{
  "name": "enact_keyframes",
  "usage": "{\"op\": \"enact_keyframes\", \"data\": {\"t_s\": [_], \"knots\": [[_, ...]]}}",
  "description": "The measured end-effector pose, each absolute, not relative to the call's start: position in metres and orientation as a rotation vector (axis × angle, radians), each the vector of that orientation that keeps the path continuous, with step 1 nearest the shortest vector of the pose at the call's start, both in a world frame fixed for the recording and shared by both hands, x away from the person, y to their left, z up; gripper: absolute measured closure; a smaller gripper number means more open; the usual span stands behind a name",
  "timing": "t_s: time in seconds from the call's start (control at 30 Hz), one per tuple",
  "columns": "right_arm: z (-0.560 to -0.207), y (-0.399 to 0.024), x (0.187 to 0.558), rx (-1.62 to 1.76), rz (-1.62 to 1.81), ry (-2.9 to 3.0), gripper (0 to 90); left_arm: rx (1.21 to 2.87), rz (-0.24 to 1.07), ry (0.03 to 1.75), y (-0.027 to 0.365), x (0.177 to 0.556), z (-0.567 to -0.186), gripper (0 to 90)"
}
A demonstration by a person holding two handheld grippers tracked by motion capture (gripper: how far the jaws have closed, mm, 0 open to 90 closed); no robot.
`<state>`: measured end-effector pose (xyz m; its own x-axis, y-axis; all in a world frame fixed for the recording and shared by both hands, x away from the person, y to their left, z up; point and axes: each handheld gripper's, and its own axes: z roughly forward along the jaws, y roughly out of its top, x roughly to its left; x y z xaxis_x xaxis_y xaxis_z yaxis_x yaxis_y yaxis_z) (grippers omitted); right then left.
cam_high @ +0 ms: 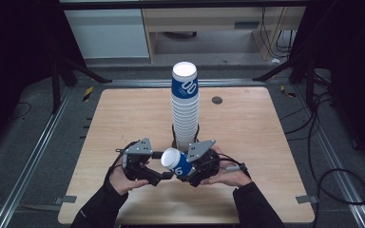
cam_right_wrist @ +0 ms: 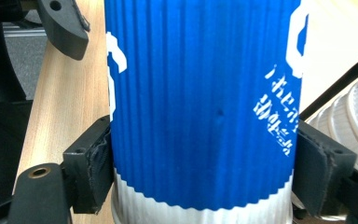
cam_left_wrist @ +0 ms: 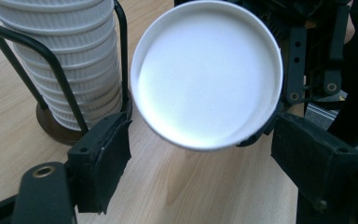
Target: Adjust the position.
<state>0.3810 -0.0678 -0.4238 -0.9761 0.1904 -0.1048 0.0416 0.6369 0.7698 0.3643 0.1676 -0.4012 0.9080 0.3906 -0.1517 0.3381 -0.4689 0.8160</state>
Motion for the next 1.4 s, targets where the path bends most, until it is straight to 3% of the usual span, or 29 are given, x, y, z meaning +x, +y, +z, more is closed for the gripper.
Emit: {"op": "enact_keyframes", "data": {"t_s": [0.87,1.4], "knots": [[-0.428,-0.058,0.378,0.186,1.226,2.709,18.2,2.101,0.05,0.536,0.156,0.365,-0.407,24.7],[-0.423,-0.064,0.379,0.256,1.28,2.693,7.5,2.073,0.07,0.534,0.167,0.366,-0.401,24.9]]}}
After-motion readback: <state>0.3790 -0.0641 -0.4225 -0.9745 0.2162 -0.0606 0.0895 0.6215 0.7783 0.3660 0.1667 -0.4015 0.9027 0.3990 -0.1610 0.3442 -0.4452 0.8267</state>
